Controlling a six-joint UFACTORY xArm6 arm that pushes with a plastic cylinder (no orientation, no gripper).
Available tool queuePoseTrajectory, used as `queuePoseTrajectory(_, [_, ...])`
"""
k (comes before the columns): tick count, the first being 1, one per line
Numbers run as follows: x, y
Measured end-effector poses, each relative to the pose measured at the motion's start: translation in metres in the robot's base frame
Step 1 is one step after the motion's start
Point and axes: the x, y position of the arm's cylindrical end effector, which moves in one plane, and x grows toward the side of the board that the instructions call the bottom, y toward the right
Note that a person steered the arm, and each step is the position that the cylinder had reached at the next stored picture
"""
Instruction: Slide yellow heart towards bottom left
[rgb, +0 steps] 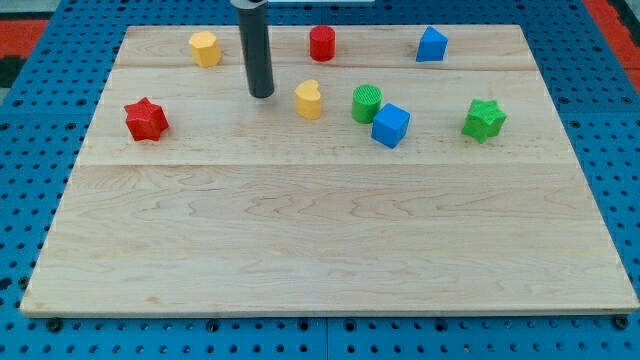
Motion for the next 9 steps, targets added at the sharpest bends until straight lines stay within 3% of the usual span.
queuePoseTrajectory(1, [-0.048, 0.02])
queuePoseTrajectory(2, [-0.035, 0.063])
queuePoseTrajectory(3, [0.009, 0.071])
queuePoseTrajectory(4, [0.025, 0.034])
queuePoseTrajectory(6, [0.074, 0.077])
queuePoseTrajectory(7, [0.107, -0.009])
queuePoseTrajectory(9, [0.036, 0.052])
